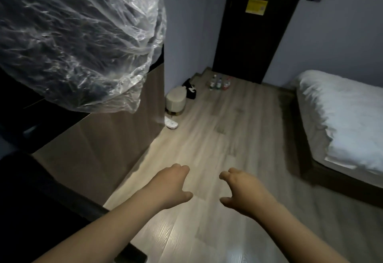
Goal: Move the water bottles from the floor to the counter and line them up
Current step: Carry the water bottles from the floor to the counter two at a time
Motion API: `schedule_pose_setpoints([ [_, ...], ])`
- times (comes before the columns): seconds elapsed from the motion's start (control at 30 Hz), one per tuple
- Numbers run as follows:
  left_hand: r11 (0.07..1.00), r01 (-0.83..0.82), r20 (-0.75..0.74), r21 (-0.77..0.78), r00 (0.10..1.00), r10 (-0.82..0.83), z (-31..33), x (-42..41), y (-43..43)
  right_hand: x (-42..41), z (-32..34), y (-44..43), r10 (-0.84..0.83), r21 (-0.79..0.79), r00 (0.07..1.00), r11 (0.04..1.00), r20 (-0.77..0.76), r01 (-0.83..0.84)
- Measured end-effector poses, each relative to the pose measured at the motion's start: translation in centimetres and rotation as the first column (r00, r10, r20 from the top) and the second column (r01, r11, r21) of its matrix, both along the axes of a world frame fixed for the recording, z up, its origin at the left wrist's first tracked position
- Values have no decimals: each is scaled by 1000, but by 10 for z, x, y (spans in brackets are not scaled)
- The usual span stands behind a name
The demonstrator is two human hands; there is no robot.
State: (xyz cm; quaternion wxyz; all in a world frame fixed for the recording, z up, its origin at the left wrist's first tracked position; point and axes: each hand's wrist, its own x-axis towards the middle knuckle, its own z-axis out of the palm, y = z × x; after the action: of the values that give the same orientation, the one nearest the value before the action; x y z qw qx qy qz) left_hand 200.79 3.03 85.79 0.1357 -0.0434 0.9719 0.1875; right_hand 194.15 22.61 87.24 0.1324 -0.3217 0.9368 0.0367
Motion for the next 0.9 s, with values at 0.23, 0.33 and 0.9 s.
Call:
schedule_pose_setpoints([
  [0.23, 992, 129, -8, -17, 992, -129, 12, -112, -4, -85, 10, -3, -147, -14, 989, 989, 3, 147],
  [0.33, 985, 168, -4, -26, 986, -168, 15, -156, -2, -122, 10, -2, -183, -16, 983, 983, 6, 183],
  [0.9, 981, 170, -55, -94, 983, -175, 30, -403, 39, -375, 22, 43, -172, -60, 984, 984, -35, 170],
])
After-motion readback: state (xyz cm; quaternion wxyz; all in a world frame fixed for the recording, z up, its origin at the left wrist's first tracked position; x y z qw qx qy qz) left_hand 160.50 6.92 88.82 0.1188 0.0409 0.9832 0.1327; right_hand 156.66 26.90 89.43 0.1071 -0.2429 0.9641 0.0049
